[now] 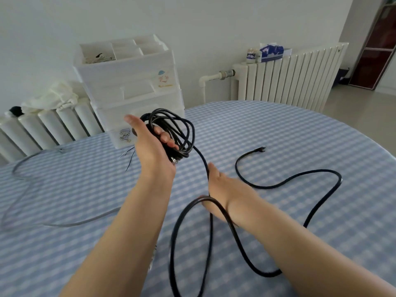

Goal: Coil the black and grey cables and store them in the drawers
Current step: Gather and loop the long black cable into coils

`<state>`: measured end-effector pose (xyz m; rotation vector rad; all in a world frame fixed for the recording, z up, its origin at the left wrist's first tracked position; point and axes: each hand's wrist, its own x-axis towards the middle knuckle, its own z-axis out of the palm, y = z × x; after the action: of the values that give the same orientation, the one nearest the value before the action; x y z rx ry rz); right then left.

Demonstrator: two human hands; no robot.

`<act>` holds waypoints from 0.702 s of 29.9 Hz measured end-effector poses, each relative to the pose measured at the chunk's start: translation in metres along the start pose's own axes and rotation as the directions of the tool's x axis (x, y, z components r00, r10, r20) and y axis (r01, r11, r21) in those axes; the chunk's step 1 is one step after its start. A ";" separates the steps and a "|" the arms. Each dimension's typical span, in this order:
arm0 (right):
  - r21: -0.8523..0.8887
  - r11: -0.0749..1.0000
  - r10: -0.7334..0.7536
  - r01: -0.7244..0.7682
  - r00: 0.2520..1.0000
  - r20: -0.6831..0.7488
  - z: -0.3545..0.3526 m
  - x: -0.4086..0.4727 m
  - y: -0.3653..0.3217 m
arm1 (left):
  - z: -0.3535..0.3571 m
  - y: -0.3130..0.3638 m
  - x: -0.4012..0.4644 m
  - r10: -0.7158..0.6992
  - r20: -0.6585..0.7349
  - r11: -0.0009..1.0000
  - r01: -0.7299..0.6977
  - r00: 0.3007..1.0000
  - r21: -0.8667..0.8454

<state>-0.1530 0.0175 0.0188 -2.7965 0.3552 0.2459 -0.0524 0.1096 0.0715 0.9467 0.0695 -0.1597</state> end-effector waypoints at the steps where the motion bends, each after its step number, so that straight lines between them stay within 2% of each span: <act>1: -0.050 0.999 -0.001 0.000 1.000 -0.016 0.002 -0.001 -0.001 | 0.000 -0.003 -0.001 0.027 -0.025 1.000 -0.027 0.999 -0.008; 3: -0.039 0.997 -0.074 0.073 0.997 -0.025 0.004 -0.001 -0.003 | 0.002 -0.009 -0.005 0.102 -0.050 0.995 -0.102 0.994 0.012; 5: 0.110 0.988 -0.114 0.111 0.993 0.029 0.005 -0.003 -0.003 | 0.004 -0.018 -0.012 0.212 -0.011 0.974 -0.210 0.977 0.081; 7: 0.183 0.974 -0.145 0.135 0.989 0.040 0.001 -0.006 -0.003 | 0.005 -0.026 -0.018 0.325 0.088 0.923 -0.336 0.942 0.189; 10: 0.107 0.975 -0.195 0.195 0.981 -0.004 -0.006 -0.009 0.002 | 0.003 -0.032 -0.020 0.405 0.317 0.785 -0.504 0.858 0.361; 14: 0.010 0.967 -0.254 0.254 0.967 -0.032 -0.016 -0.013 0.006 | 0.003 -0.035 -0.021 0.312 0.543 0.571 -0.610 0.780 0.549; 17: 0.053 0.949 -0.305 0.312 0.947 -0.099 -0.023 -0.019 0.008 | 0.002 -0.038 -0.018 0.186 0.625 0.404 -0.638 0.758 0.655; 19: 0.127 0.932 -0.322 0.339 0.937 -0.139 -0.028 -0.020 0.013 | 0.001 -0.039 -0.013 0.077 0.619 0.374 -0.598 0.782 0.709; 21: 0.168 0.924 -0.306 0.344 0.928 -0.214 -0.032 -0.018 0.018 | 0.000 -0.037 -0.011 -0.044 0.586 0.397 -0.524 0.809 0.753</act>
<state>-0.1711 -0.0057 0.0473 -2.6246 -0.0501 -0.1213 -0.0697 0.0895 0.0431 1.9802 -0.7844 -0.1616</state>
